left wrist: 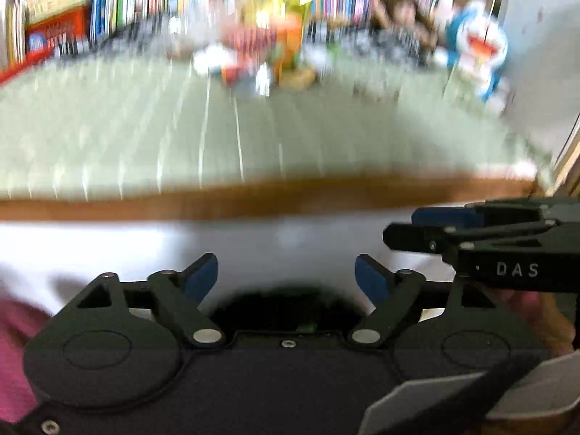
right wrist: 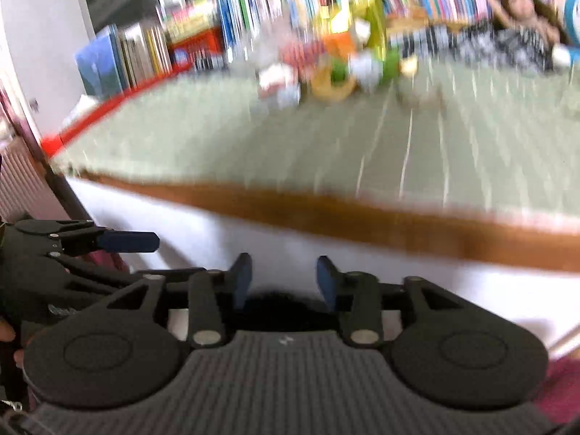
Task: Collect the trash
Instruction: 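Grasp the red snack packet with the left tool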
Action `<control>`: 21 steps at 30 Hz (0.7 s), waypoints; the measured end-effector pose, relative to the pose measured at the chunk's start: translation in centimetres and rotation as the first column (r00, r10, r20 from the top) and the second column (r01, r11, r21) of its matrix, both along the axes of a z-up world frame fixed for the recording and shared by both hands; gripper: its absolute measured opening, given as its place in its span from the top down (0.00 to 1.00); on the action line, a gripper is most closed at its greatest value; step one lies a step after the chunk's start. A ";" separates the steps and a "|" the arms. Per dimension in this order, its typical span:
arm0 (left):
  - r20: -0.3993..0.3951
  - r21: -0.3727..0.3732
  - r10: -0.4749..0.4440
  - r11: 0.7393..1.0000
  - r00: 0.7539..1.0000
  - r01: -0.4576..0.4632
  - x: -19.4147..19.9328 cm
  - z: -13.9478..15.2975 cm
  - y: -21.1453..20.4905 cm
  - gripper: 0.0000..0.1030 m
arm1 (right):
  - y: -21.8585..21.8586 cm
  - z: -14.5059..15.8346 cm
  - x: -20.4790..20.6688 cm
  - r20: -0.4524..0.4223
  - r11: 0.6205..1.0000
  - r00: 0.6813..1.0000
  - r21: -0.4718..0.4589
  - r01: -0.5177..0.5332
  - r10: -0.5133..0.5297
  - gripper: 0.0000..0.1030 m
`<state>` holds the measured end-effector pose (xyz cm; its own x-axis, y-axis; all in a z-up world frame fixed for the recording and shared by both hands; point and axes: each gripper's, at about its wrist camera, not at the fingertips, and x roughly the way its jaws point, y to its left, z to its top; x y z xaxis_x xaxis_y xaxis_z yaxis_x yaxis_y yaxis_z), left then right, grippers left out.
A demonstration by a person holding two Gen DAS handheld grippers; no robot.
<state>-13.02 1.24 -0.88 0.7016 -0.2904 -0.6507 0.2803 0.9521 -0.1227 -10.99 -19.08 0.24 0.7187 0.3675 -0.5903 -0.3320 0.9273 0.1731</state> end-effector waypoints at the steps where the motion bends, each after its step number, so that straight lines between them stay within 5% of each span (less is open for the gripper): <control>1: 0.028 -0.011 0.002 1.000 1.000 -0.002 0.2 1.1 0.1 0.18 | -0.2 0.7 0.3 0.024 1.000 1.000 0.004 0.001 -0.001 0.39; 10: 0.258 -0.064 0.105 0.994 0.960 -0.091 6.0 6.5 0.3 0.13 | -1.6 4.1 4.9 0.239 0.987 0.961 -0.046 0.157 -0.142 0.21; 21: 0.152 -0.150 0.211 0.971 0.966 -0.188 17.5 5.1 -0.2 0.19 | -3.7 2.1 11.9 0.205 0.960 0.948 -0.094 0.265 -0.242 0.21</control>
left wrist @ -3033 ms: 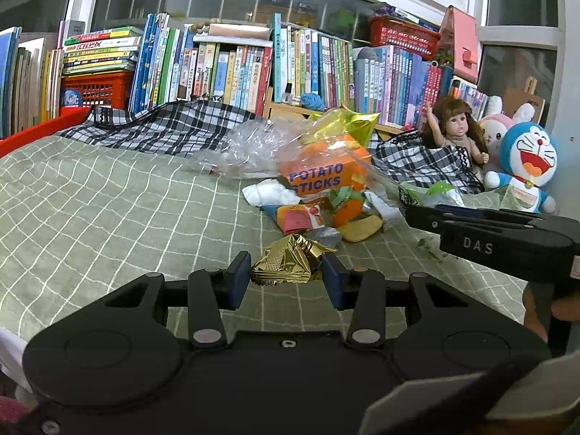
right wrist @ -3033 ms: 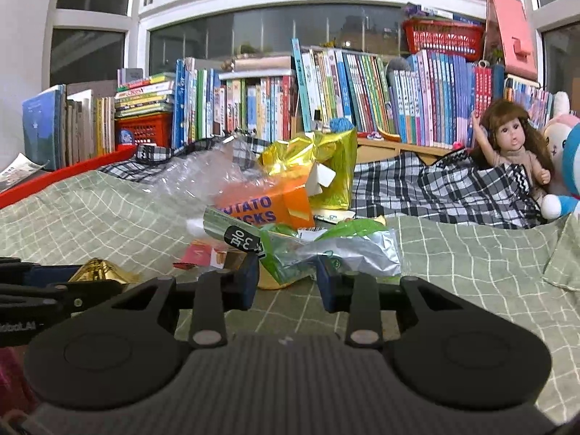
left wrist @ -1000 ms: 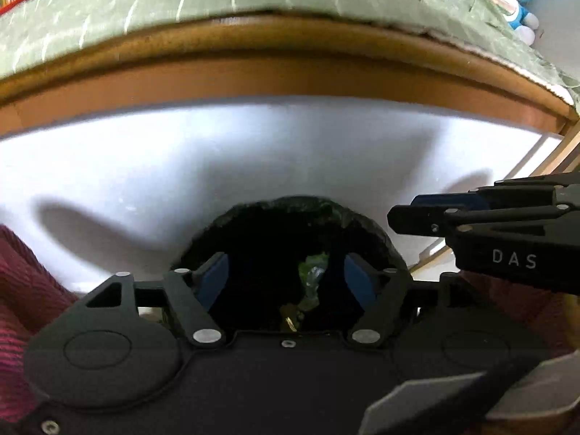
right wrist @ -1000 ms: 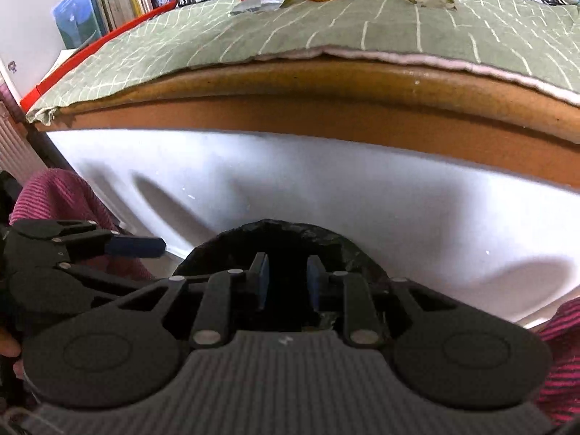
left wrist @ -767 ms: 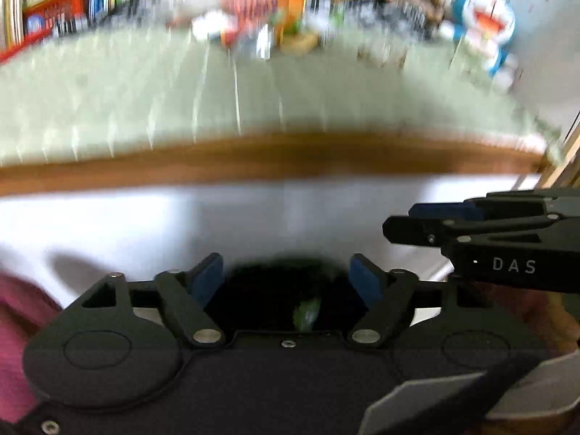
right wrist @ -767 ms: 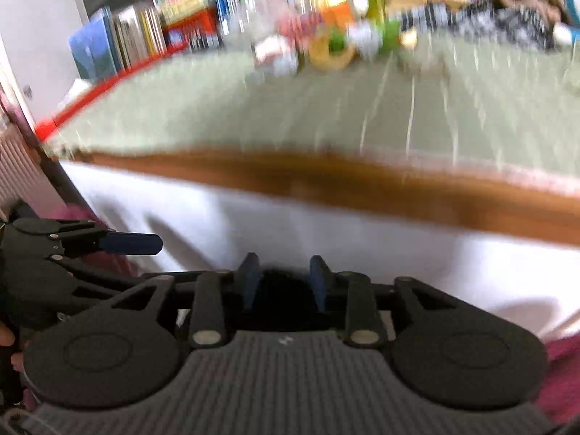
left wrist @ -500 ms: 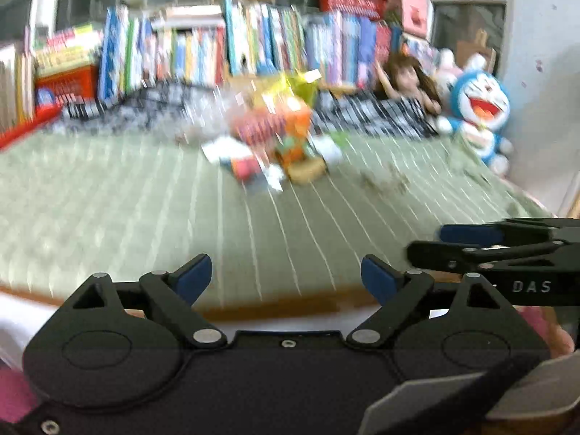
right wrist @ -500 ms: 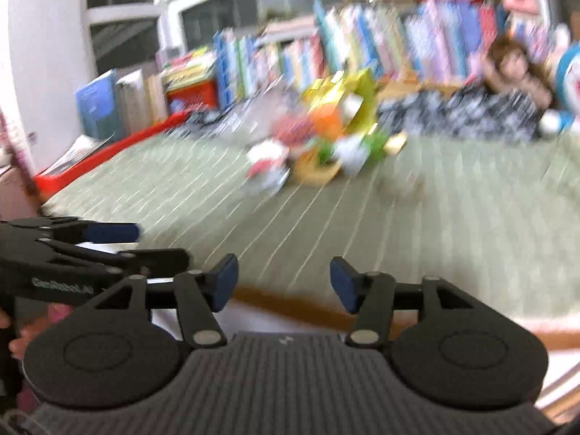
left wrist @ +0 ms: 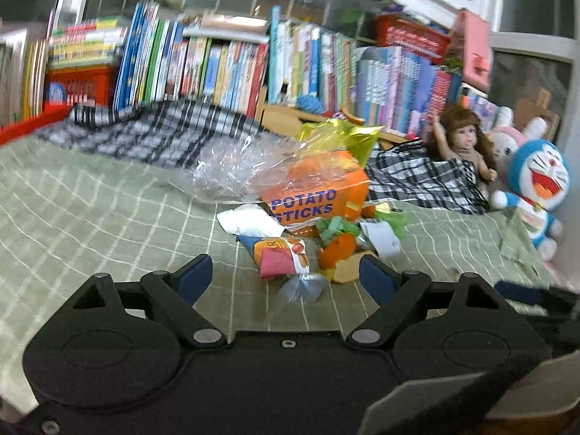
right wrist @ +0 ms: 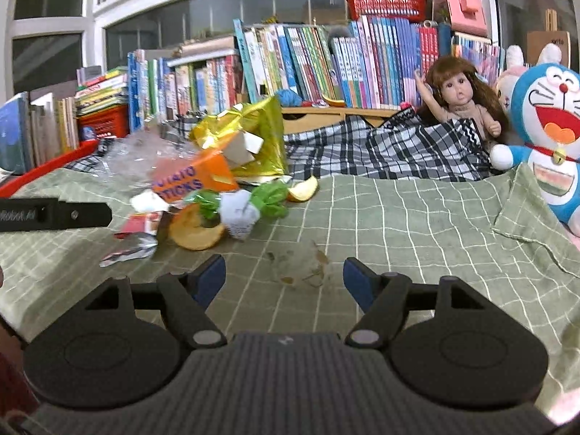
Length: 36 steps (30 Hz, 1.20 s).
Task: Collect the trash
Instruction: 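Grasp the red snack packet with the left tool, then grasp the small clear plastic scrap with the right tool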
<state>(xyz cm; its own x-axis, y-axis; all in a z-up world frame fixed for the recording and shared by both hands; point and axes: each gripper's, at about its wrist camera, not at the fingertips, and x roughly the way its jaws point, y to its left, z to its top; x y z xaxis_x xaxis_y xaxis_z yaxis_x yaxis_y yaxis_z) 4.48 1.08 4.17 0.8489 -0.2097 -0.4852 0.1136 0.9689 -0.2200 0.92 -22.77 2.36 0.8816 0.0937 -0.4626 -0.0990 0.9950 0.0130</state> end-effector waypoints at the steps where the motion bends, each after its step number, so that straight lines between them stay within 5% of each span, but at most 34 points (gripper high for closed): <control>1: -0.019 -0.012 0.009 1.000 1.000 -0.009 0.9 -0.3 -0.1 0.21 | 0.1 -0.2 0.5 -0.005 1.000 1.000 -0.007 0.001 -0.001 0.21; 8: -0.106 0.002 0.028 1.000 0.994 -0.028 6.1 -2.6 -1.6 0.25 | 0.5 -1.3 3.3 -0.047 0.999 0.999 -0.040 -0.013 0.011 0.21; 11: -0.148 -0.013 0.038 0.999 0.988 -0.040 7.4 -3.5 -1.9 0.39 | 0.4 -1.8 4.7 -0.096 0.999 0.995 -0.047 -0.023 0.018 0.21; 13: -0.174 -0.027 0.039 0.999 0.984 -0.044 7.9 -3.7 -1.8 0.64 | 0.5 -2.3 5.2 -0.124 0.998 0.992 -0.049 -0.032 0.025 0.24; 16: -0.181 -0.018 0.024 0.999 0.983 -0.028 8.0 -3.6 -1.8 0.66 | 0.8 -2.3 5.1 -0.131 0.997 0.991 -0.063 -0.042 0.033 0.54; 36: -0.023 0.016 -0.073 0.997 0.997 0.073 -1.0 1.5 -1.6 0.66 | 1.0 1.1 -0.4 -0.008 0.998 0.998 0.007 -0.066 0.066 0.62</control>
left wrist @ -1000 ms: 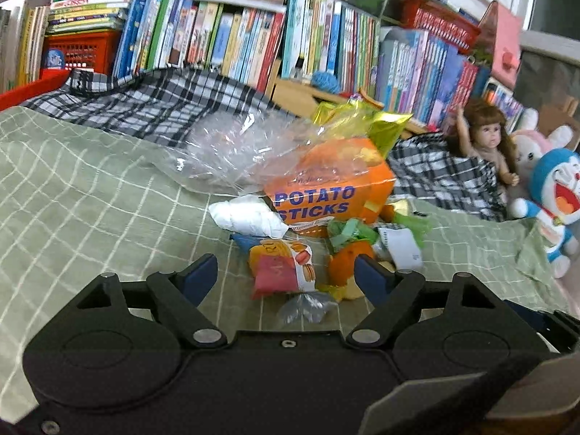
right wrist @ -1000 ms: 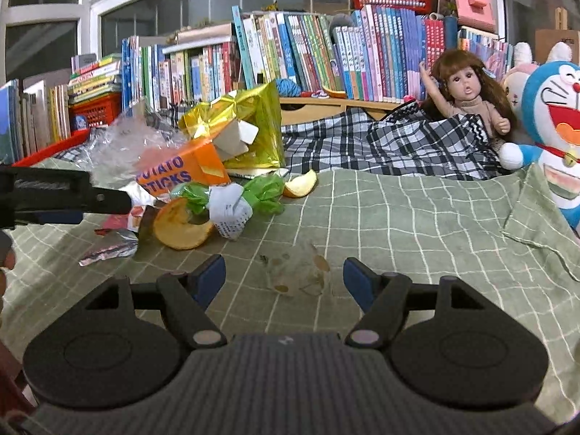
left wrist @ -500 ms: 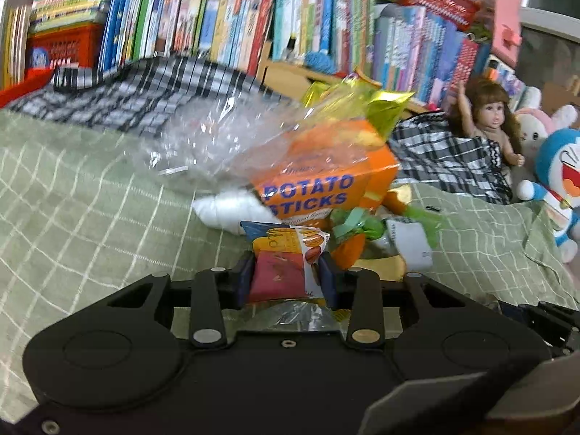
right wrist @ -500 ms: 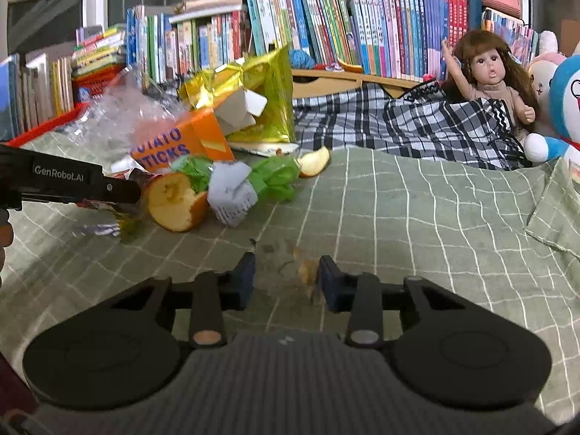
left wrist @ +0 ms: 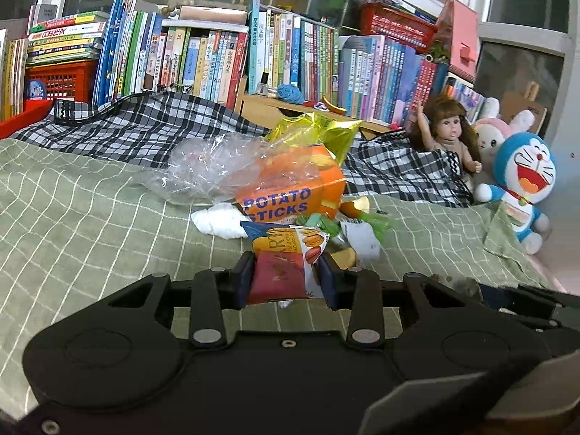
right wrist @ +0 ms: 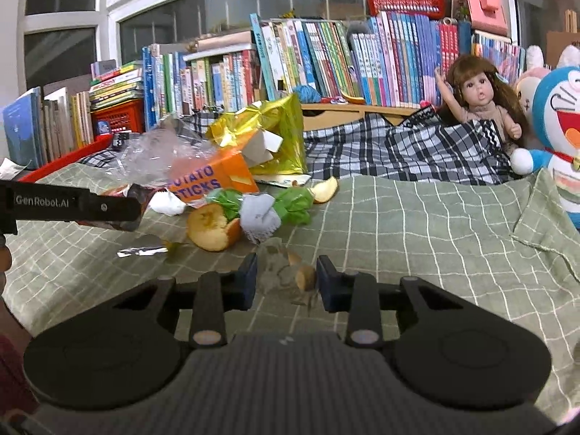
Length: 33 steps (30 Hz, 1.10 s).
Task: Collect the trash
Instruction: 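Grasp the small clear plastic scrap with the right tool, then lower the red packet and clear scrap over the bed edge into the bin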
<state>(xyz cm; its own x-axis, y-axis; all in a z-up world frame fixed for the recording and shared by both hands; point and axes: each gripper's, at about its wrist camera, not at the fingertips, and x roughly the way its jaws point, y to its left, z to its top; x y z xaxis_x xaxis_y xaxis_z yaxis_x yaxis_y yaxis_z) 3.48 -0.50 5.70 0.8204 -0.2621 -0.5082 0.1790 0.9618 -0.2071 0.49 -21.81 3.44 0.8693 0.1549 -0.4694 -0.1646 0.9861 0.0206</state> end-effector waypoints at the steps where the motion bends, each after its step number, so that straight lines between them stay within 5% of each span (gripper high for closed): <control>1: 0.004 0.003 -0.004 1.000 1.000 0.004 -0.5 0.1 0.1 0.66 | 0.2 0.1 -0.3 0.002 1.000 1.000 -0.001 -0.002 0.002 0.62; 33: -0.023 0.041 -0.052 0.998 0.998 0.053 -14.0 -2.0 1.9 0.65 | 4.0 -1.7 -9.3 -0.049 0.993 0.994 0.071 -0.098 0.101 0.62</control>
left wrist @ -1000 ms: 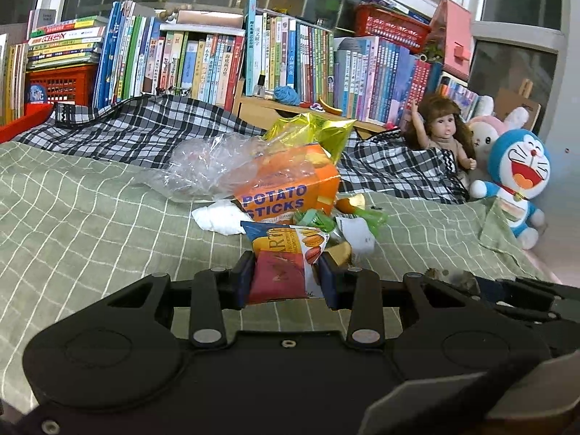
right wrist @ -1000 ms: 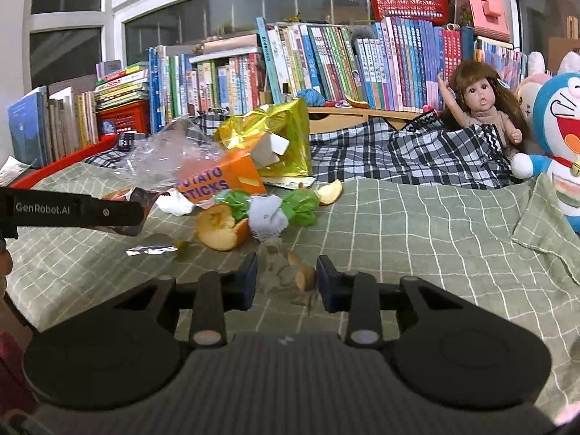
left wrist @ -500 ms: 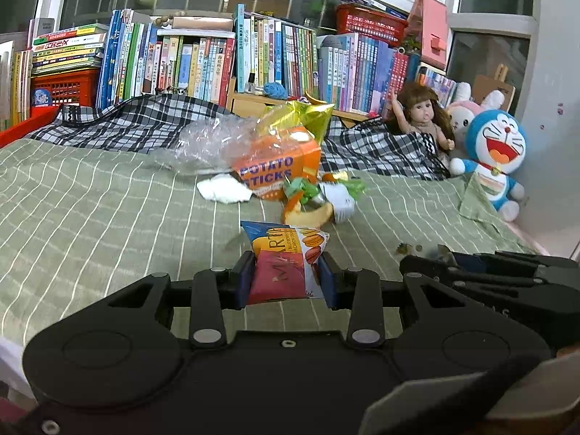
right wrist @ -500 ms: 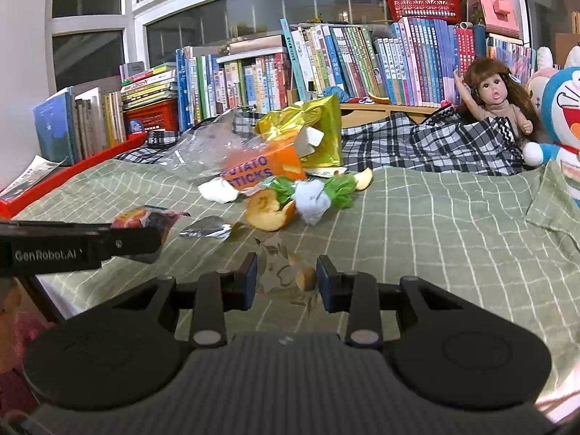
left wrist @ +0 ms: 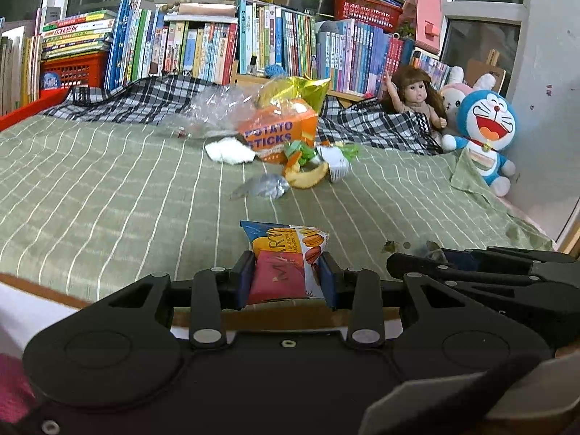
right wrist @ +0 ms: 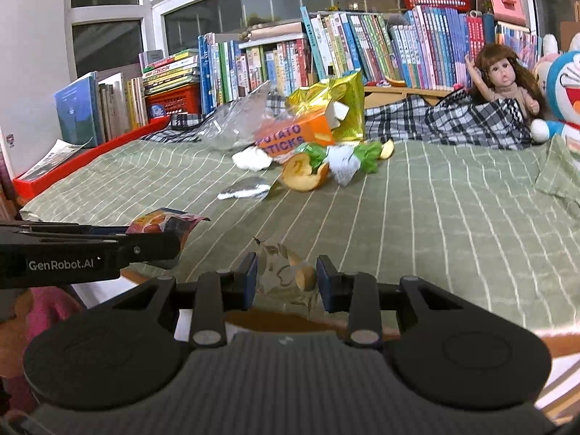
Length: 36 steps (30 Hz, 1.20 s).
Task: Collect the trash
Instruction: 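Lower the red packet and clear scrap over the bed edge into the bin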
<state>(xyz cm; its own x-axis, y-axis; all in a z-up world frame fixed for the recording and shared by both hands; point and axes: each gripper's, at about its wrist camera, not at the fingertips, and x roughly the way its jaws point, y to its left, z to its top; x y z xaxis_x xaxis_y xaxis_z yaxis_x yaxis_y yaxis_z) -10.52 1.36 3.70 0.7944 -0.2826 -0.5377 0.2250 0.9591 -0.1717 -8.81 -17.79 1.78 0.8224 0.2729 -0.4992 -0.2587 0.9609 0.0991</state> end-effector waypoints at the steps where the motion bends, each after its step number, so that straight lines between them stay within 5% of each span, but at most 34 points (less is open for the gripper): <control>1: -0.006 -0.001 -0.001 1.000 1.000 0.001 -0.3 -0.1 0.1 0.65 | 0.1 -0.2 -0.3 -0.005 1.000 1.000 0.002 -0.003 0.003 0.62; 19: -0.173 0.039 -0.005 0.999 0.985 0.012 -4.1 -5.3 0.3 0.65 | 0.4 -5.0 -3.6 -0.141 1.000 0.990 0.003 -0.004 0.004 0.61; 29: -0.334 0.091 0.045 0.996 0.942 -0.015 -3.0 -11.4 0.1 0.65 | 0.3 -10.7 -2.9 -0.299 0.999 0.954 -0.019 0.027 -0.032 0.61; 36: -0.399 0.121 0.047 0.993 0.916 0.002 -2.7 -13.6 -0.2 0.64 | -0.4 -12.1 -2.9 -0.357 0.999 0.933 0.003 0.052 -0.047 0.60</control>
